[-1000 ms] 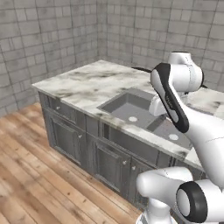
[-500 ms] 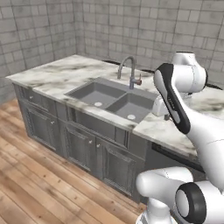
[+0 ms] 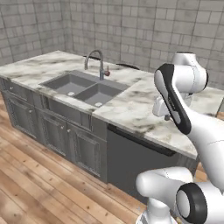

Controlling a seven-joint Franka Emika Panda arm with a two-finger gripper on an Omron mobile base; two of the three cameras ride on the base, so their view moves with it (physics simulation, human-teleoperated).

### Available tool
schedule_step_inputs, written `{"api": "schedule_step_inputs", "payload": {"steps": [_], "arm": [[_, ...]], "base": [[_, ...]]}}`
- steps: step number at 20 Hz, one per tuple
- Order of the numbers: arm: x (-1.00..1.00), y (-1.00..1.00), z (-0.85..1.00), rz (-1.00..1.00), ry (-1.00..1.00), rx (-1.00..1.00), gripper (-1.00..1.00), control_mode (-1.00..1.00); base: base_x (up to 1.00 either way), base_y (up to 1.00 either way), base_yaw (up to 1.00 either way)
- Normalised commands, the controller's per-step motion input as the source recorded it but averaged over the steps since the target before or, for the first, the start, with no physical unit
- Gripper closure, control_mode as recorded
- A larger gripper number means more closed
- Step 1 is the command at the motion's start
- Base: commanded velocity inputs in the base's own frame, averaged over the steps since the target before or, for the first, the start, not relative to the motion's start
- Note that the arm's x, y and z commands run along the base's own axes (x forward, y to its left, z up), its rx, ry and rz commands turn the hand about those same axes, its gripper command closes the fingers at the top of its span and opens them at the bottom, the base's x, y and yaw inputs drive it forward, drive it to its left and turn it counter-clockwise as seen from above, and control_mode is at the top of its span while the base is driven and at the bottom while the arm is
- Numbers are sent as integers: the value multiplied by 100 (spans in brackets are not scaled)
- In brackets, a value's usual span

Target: Take a straw from the drawer in front and place it inside the glass cup on the dining counter.

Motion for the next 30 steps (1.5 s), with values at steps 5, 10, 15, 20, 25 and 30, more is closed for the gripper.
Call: {"api": "schedule_step_inputs", "payload": {"steps": [5, 10, 15, 20, 25, 30], "arm": [[0, 0, 0, 0, 0, 0, 100, 100], [0, 0, 0, 0, 0, 0, 100, 100], [0, 0, 0, 0, 0, 0, 100, 100], [0, 0, 0, 0, 0, 0, 100, 100], [0, 0, 0, 0, 0, 0, 100, 100], [0, 0, 0, 0, 0, 0, 100, 100]], "base": [[-70, -85, 1], [-6, -100, 0], [31, -100, 0], [62, -100, 5], [74, -100, 8], [71, -100, 12]]}}
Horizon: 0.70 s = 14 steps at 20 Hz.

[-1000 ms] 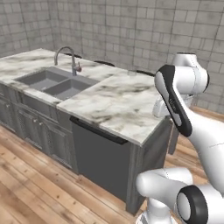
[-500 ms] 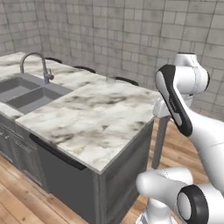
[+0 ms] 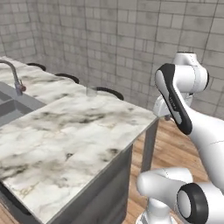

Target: Take a straw from the drawer in front and place it inside the glass cup on the dining counter.

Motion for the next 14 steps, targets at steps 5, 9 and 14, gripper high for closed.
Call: {"api": "schedule_step_inputs", "payload": {"steps": [5, 9, 14], "arm": [[0, 0, 0, 0, 0, 0, 100, 100], [0, 0, 0, 0, 0, 0, 100, 100], [0, 0, 0, 0, 0, 0, 100, 100]], "base": [[64, -100, 14], [76, -100, 22], [73, -100, 32]]}}
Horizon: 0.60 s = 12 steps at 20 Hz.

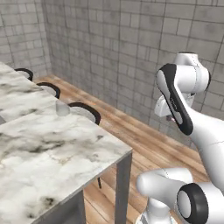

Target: Take a straw from the drawer in front and place it inside the glass cup on the dining counter.

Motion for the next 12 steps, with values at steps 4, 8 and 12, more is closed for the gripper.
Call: {"api": "schedule_step_inputs", "payload": {"steps": [4, 8, 12], "arm": [[0, 0, 0, 0, 0, 0, 100, 100], [0, 0, 0, 0, 0, 0, 100, 100], [0, 0, 0, 0, 0, 0, 100, 100]], "base": [[67, -100, 37], [65, -87, 44], [65, -74, 50]]}}
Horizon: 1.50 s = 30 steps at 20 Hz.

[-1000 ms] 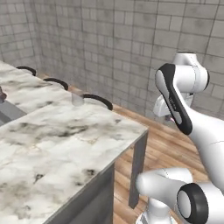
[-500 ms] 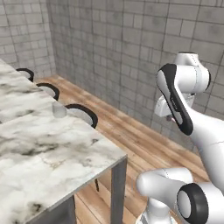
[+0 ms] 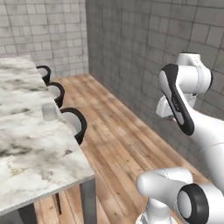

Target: Take a straw from the drawer in front and place it inside the glass cup on the dining counter.

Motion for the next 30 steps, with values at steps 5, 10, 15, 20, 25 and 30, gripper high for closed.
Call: {"api": "schedule_step_inputs", "payload": {"steps": [5, 10, 15, 20, 25, 30], "arm": [[0, 0, 0, 0, 0, 0, 100, 100], [0, 0, 0, 0, 0, 0, 100, 100], [0, 0, 0, 0, 0, 0, 100, 100], [0, 0, 0, 0, 0, 0, 100, 100], [0, 0, 0, 0, 0, 0, 100, 100], [0, 0, 0, 0, 0, 0, 100, 100]], "base": [[65, -66, 53], [64, -64, 53], [62, -61, 54], [61, -61, 53], [60, -62, 53], [50, -63, 54]]}}
